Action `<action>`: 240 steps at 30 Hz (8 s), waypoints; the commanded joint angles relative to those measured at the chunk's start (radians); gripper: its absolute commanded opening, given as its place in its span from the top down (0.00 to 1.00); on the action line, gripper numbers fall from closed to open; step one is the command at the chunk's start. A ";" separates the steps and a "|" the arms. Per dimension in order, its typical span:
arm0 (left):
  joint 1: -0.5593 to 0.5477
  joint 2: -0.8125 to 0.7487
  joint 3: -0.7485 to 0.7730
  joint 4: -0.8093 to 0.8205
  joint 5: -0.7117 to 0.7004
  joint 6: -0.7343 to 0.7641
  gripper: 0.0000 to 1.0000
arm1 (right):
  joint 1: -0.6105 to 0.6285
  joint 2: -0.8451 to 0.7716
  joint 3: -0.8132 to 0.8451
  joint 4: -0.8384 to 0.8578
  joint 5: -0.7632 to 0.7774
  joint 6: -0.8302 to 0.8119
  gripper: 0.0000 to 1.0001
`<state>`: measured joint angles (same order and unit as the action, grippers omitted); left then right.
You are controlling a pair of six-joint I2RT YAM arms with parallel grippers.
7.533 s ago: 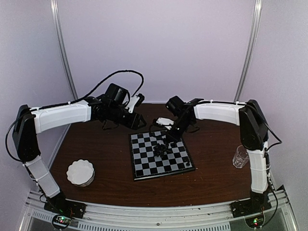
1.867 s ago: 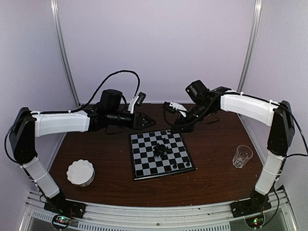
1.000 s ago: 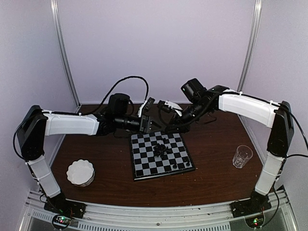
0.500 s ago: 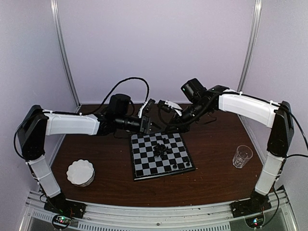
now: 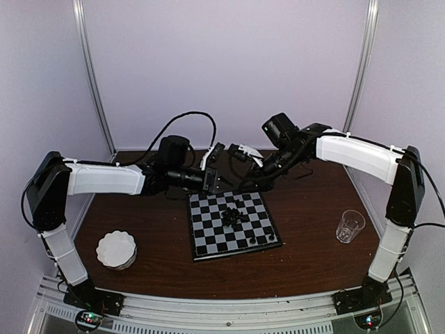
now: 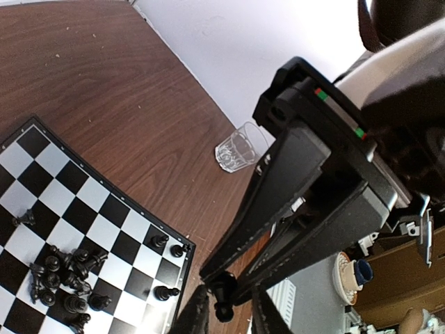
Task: Set up the chess pieces on the board
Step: Pass from the right arm to the left, then place the pawn at h7, then pick up the knight from the chessboard, then place the knight at b8.
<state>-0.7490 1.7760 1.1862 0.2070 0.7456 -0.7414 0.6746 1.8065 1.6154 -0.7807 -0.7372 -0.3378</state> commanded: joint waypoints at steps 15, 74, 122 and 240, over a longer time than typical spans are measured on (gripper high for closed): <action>-0.003 0.008 0.035 -0.015 0.001 -0.003 0.88 | -0.010 -0.030 0.008 0.042 -0.029 0.032 0.93; -0.202 0.176 0.314 -1.185 -0.666 0.583 0.93 | -0.250 -0.358 -0.512 0.181 0.060 -0.157 0.54; 0.068 -0.083 0.241 -0.747 -0.453 0.471 0.59 | 0.029 -0.018 -0.114 -0.100 0.191 -0.265 0.64; 0.114 -0.193 0.065 -0.617 -0.390 0.438 0.57 | 0.102 0.009 -0.339 0.028 0.437 -0.257 0.96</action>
<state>-0.6422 1.5761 1.2247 -0.4206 0.3424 -0.3096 0.7830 1.8072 1.2537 -0.7597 -0.3233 -0.5991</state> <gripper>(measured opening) 0.433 0.047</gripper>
